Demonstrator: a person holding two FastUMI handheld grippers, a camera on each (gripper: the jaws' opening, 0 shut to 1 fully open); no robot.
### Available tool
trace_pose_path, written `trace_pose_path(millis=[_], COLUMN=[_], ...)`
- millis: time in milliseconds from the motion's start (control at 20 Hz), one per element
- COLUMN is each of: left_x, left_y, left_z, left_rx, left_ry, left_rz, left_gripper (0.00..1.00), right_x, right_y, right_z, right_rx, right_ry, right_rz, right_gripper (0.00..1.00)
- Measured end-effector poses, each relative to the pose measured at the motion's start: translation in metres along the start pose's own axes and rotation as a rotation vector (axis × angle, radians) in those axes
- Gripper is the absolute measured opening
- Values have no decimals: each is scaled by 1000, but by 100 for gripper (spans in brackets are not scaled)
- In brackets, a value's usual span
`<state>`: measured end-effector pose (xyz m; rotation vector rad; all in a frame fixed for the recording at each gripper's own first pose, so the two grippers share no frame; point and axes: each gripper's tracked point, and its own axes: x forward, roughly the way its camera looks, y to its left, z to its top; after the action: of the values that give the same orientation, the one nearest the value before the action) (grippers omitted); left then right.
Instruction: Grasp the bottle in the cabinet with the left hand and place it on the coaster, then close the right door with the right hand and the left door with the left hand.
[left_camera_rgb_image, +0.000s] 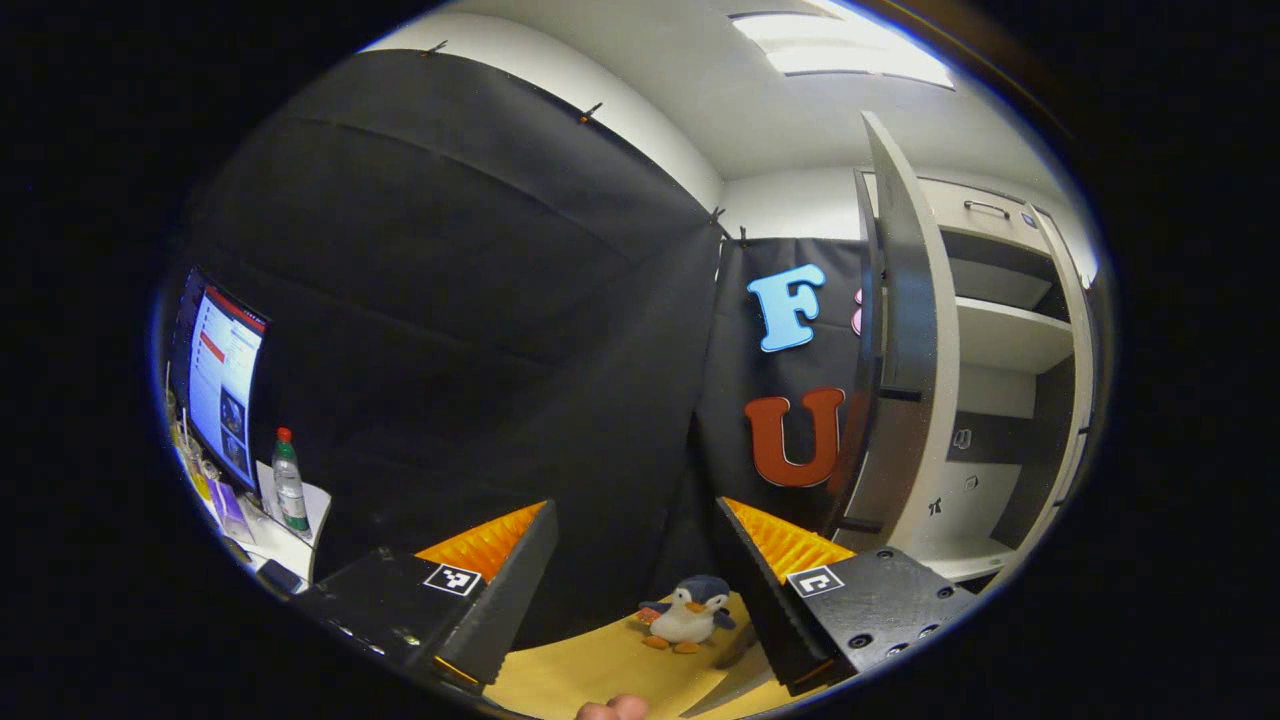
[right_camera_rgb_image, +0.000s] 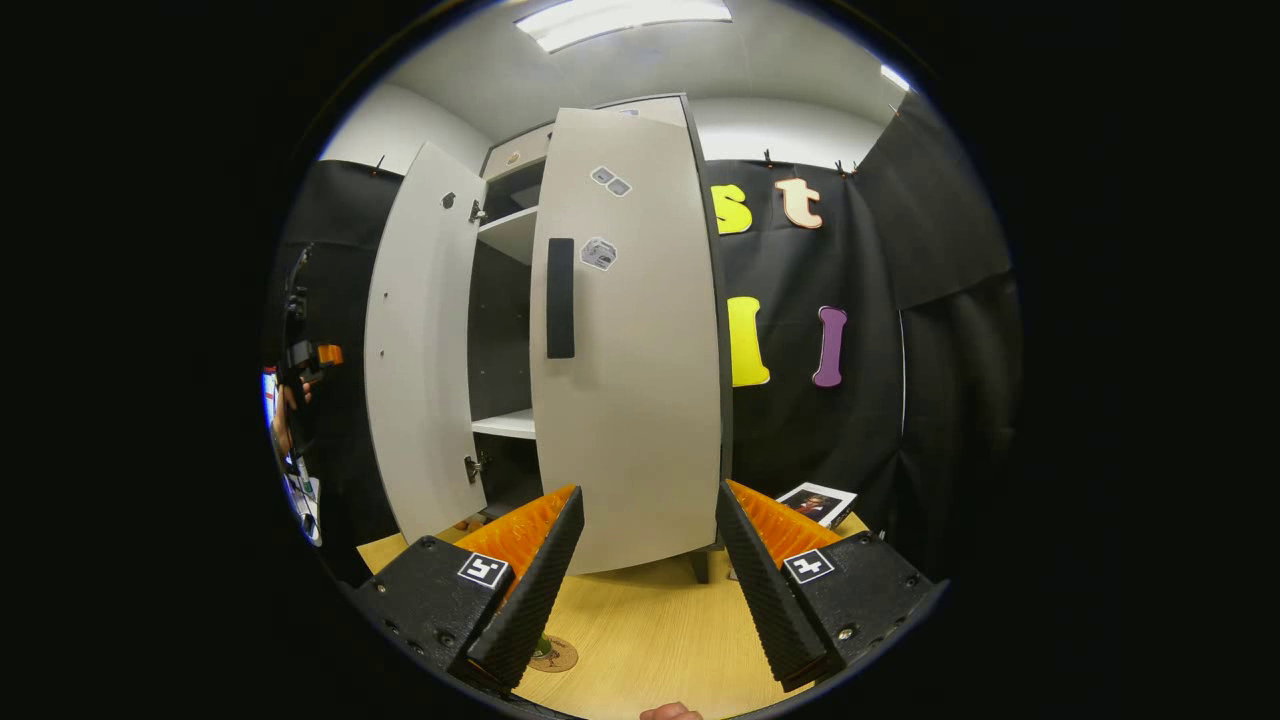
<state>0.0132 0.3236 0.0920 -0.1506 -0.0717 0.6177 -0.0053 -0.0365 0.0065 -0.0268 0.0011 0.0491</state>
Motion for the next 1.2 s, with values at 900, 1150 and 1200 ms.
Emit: trace_pose_path(millis=[900,1150,1200], left_x=[-3,-19,-23], left_y=[-75,-130,-144], left_z=[-60,-69,-73], left_rx=[-25,-7,-18], left_ry=[103,126,135], left_rz=[-190,-290,-320], left_gripper=[99,91,90], right_x=[7,5,3], right_y=[-4,-18,-21], right_z=[-4,2,0], right_rx=[23,25,28], right_ry=[38,27,31], right_rz=[18,-19,-32], right_gripper=[82,82,82])
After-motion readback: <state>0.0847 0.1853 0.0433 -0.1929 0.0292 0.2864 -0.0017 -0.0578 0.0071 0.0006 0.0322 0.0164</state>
